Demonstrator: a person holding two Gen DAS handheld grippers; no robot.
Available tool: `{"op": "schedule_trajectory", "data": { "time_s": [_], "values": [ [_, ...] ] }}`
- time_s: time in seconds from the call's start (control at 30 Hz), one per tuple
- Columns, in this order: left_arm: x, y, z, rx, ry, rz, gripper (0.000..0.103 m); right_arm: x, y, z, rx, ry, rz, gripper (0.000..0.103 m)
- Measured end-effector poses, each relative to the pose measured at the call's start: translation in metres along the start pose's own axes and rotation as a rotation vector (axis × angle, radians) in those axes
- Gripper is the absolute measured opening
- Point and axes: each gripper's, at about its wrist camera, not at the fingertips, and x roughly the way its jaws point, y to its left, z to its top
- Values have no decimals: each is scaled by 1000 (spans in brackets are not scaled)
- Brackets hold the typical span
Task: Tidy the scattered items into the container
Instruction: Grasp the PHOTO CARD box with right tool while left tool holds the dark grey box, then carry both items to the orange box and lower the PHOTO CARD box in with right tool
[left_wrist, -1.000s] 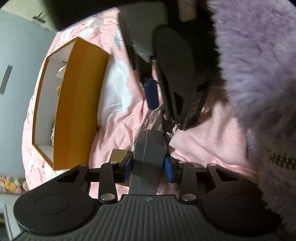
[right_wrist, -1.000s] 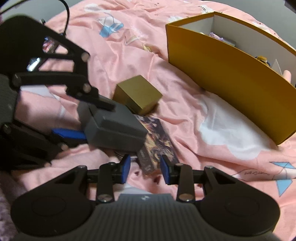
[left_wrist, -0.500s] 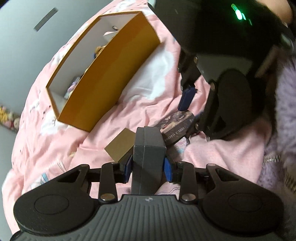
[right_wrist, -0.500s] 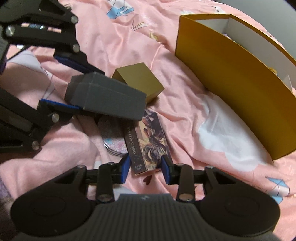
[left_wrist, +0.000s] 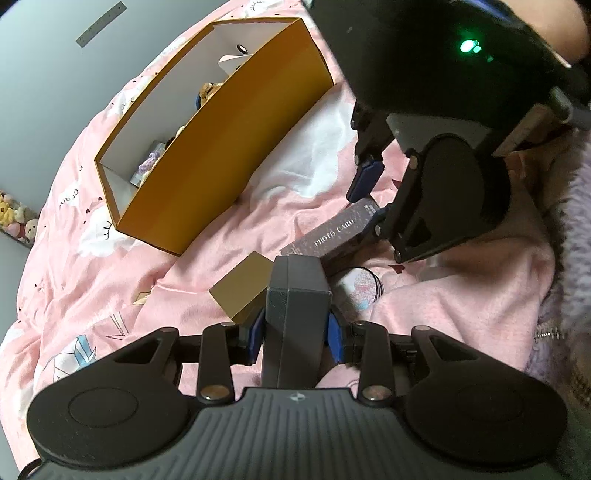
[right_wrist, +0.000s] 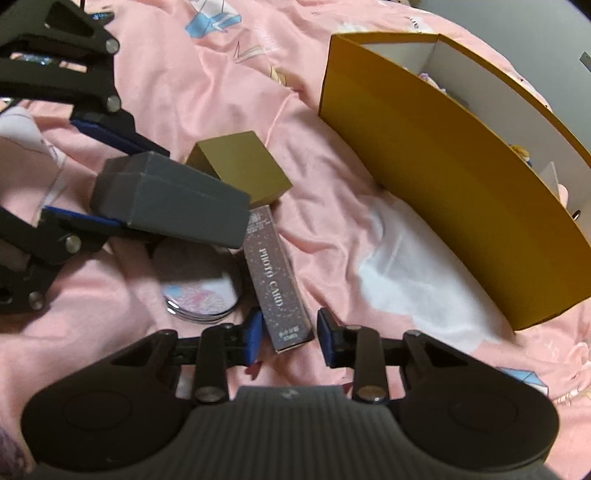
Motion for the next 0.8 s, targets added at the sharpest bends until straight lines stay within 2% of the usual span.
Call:
{"op": "schedule_trajectory", "data": {
  "time_s": [0.13, 0.33, 0.53, 0.7, 0.8],
  "values": [
    [2, 3, 1, -10, -5, -8, 40, 9, 4, 2, -21, 9, -1, 31],
    [-10, 5, -2, -11, -37, 7, 40, -12, 0, -1, -6, -51, 5, 27],
    [-29, 15, 5, -4, -79, 28, 39, -37, 6, -1, -166, -71, -83, 25],
    [-45, 36, 17, -31, -115, 26, 39, -69, -17, 5, -171, -110, -97, 25],
    [-51, 48, 27, -26, -136, 54, 39, -93, -37, 12, -158, -144, -112, 25]
  ]
}}
